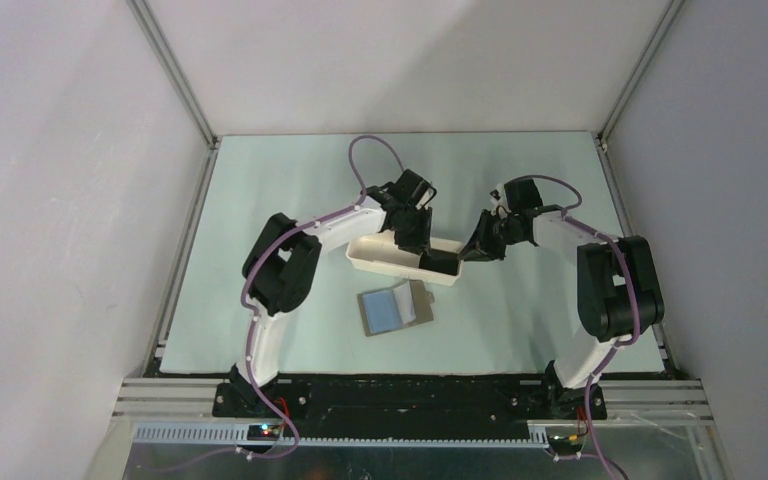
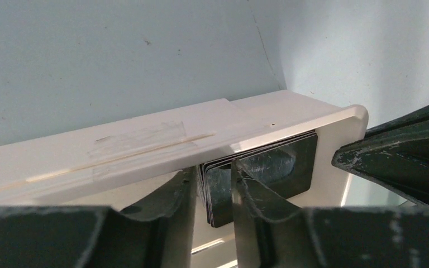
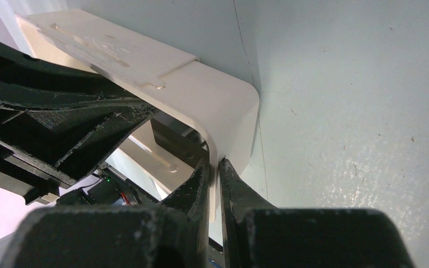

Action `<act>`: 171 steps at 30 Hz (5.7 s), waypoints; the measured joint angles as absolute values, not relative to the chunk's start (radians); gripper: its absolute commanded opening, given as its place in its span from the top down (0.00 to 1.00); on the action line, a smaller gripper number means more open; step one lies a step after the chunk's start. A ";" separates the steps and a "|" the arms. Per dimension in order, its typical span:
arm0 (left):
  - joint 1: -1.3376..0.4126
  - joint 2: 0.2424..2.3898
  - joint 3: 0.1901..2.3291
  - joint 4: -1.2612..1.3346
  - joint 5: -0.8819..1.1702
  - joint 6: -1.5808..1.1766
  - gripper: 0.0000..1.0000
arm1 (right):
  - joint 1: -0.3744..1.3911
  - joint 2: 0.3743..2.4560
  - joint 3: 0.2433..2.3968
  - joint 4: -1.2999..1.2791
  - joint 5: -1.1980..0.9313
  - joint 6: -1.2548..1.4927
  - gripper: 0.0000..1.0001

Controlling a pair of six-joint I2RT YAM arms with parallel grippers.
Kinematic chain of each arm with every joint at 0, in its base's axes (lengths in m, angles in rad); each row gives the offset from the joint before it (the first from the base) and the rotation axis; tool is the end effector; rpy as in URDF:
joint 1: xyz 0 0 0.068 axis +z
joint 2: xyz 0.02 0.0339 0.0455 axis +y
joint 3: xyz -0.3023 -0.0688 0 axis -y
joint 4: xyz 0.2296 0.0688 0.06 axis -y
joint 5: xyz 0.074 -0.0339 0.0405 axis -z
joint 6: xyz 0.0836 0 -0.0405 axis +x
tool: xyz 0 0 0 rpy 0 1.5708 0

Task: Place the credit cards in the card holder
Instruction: Pick up the credit card from the storage box.

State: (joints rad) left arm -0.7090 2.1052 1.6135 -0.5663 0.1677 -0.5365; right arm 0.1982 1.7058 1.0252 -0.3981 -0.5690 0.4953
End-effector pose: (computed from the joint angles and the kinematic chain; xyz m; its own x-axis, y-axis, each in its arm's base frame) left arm 0.3563 -0.3240 0.1818 -0.9284 0.1324 -0.3473 0.2671 0.8874 -0.3758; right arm 0.3295 0.1121 0.1879 -0.9577 0.2161 -0.1900 0.0452 0.7651 0.6424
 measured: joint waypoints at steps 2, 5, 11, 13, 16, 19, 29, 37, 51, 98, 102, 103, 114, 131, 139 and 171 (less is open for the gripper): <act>-0.712 2.101 1.613 -0.564 0.163 -0.540 0.78 | 0.198 1.707 1.025 -0.398 -0.570 0.495 0.97; -0.718 2.098 1.613 -0.563 0.156 -0.541 0.79 | 0.198 1.708 1.026 -0.398 -0.573 0.495 0.97; -0.720 2.096 1.613 -0.564 0.144 -0.541 0.79 | 0.197 1.710 1.026 -0.398 -0.575 0.495 0.97; -0.722 2.096 1.613 -0.564 0.140 -0.541 0.79 | 0.197 1.710 1.026 -0.398 -0.576 0.493 0.97; -0.723 2.096 1.613 -0.564 0.138 -0.541 0.79 | 0.197 1.710 1.026 -0.398 -0.577 0.493 0.97; -0.725 2.096 1.614 -0.563 0.139 -0.542 0.80 | 0.197 1.710 1.026 -0.398 -0.577 0.493 0.97; -0.725 2.096 1.614 -0.548 0.149 -0.550 0.86 | 0.195 1.710 1.026 -0.401 -0.577 0.492 0.97; -0.713 2.090 1.588 -0.501 0.185 -0.561 0.87 | 0.189 1.710 1.026 -0.414 -0.577 0.492 0.97; -0.724 1.985 1.564 -0.427 0.253 -0.570 0.87 | 0.189 1.710 1.026 -0.411 -0.591 0.493 0.97; -0.735 2.031 1.604 -0.391 0.453 -0.650 0.80 | 0.154 1.516 1.025 -0.444 -0.702 0.435 0.26; -0.735 2.035 1.602 -0.377 0.464 -0.660 0.80 | 0.153 1.515 1.021 -0.438 -0.723 0.437 0.34; -0.735 2.036 1.600 -0.371 0.467 -0.664 0.81 | 0.153 1.515 1.019 -0.439 -0.724 0.437 0.36; -0.733 2.036 1.583 -0.355 0.471 -0.694 0.82 | 0.147 1.515 1.012 -0.444 -0.724 0.444 0.48; -0.730 2.037 1.554 -0.413 0.380 -0.702 0.64 | 0.135 1.509 1.012 -0.460 -0.699 0.444 0.49; -0.736 2.052 1.597 -0.454 0.376 -0.681 0.75 | 0.129 1.497 1.011 -0.464 -0.697 0.444 0.50; -0.699 2.040 1.617 -0.488 0.378 -0.663 0.59 | 0.226 1.534 1.013 -0.489 -0.652 0.463 0.70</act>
